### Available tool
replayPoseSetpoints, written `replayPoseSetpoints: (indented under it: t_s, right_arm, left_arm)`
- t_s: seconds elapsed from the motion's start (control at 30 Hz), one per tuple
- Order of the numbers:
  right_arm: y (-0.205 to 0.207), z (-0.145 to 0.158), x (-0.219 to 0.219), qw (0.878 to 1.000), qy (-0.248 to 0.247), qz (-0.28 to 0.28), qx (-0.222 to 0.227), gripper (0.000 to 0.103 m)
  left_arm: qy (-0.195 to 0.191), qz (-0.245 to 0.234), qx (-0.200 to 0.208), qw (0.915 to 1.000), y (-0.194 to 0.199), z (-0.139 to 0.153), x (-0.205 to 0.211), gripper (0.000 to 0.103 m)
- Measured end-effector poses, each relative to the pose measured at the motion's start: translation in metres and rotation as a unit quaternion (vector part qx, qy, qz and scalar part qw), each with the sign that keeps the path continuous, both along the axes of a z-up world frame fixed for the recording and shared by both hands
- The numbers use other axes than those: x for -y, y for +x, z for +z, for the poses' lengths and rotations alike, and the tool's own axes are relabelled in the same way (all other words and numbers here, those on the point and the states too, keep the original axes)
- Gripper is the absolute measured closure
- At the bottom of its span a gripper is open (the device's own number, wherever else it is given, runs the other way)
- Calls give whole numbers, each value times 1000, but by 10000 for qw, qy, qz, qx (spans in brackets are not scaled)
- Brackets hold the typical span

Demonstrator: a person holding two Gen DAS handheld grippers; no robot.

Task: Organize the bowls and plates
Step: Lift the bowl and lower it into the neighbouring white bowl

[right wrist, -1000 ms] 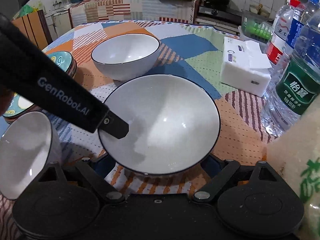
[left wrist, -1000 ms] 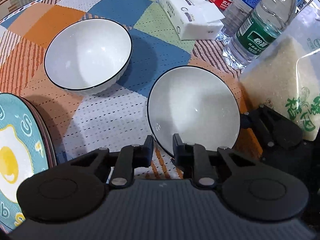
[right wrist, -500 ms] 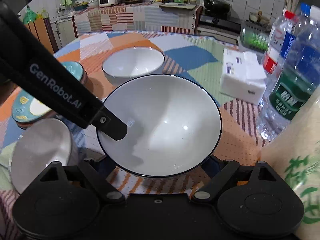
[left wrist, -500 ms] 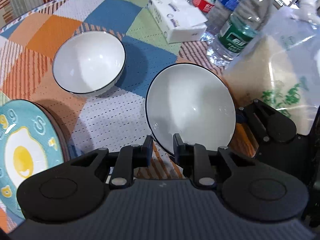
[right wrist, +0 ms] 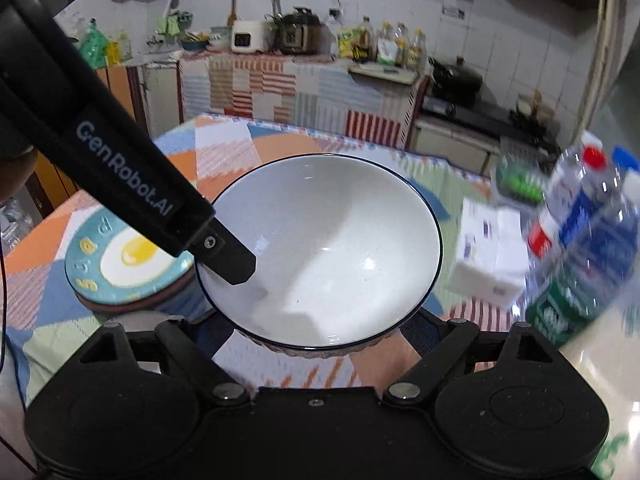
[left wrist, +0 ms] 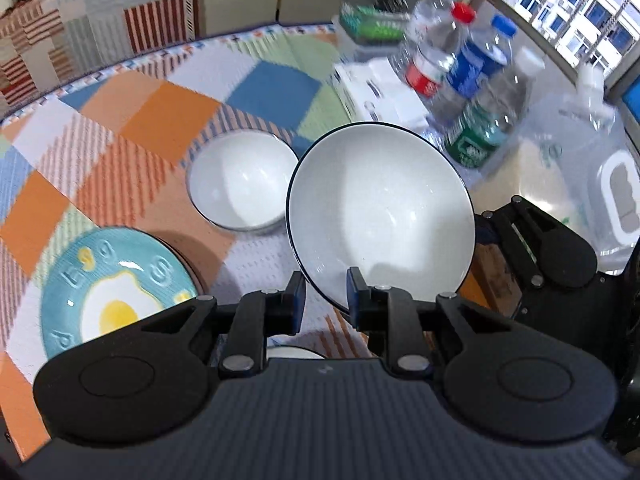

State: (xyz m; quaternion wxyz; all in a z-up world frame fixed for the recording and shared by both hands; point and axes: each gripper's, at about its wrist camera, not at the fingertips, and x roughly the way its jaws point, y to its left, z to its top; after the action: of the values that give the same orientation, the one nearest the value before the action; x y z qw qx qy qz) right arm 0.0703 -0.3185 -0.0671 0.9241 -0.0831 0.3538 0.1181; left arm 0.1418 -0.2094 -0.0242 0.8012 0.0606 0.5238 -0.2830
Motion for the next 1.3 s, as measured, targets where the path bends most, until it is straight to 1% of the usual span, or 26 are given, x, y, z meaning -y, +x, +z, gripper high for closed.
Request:
replayPoseSetpoints:
  t_s: [0.17,0.23,0.33,0.43,0.5,0.63,0.8,0.93,1.1,1.2,1.3]
  right_arm:
    - [13,11,-6,9977,-59,397,547,11]
    - [23,14,-6,9968,73,540,592,11]
    - [41,13,-7,9961,280,649,526,11]
    - [57,4,-12,9950,282,728,620,11]
    - [69,-5,-15,9957,311,683,534,11]
    - [90,-23,-16,9968,542,527,264,11]
    - [104,-43,-14,9969,635,463,-1,11]
    - [107,-50,-15,9974,555,448,-95,11]
    - [114,-57,-15,9969,539,497,-277,11]
    - [118,-59,-17,9964,586,438,-425,11]
    - [119,-61,-18,9966,557,390,-471,11]
  left_arm:
    - [-81,295,154,9994,16,14,-16,83]
    - [-80,417,177,9989,23,14,-20,83]
    - [-80,613,151,9980,39,8,-27,83]
    - [18,805,169,9966,56,-3,-29,83]
    - [57,953,161,9953,67,-15,-28,83]
    - [37,1161,109,9932,83,-37,-29,83]
    - [96,1192,7,9928,95,-59,-25,83]
    - [69,1140,107,9934,96,-67,-24,83]
    - [273,1074,128,9938,98,-75,-19,83]
    - [398,1038,149,9937,99,-78,-16,83]
    - [455,1059,56,9933,104,-83,-14,82]
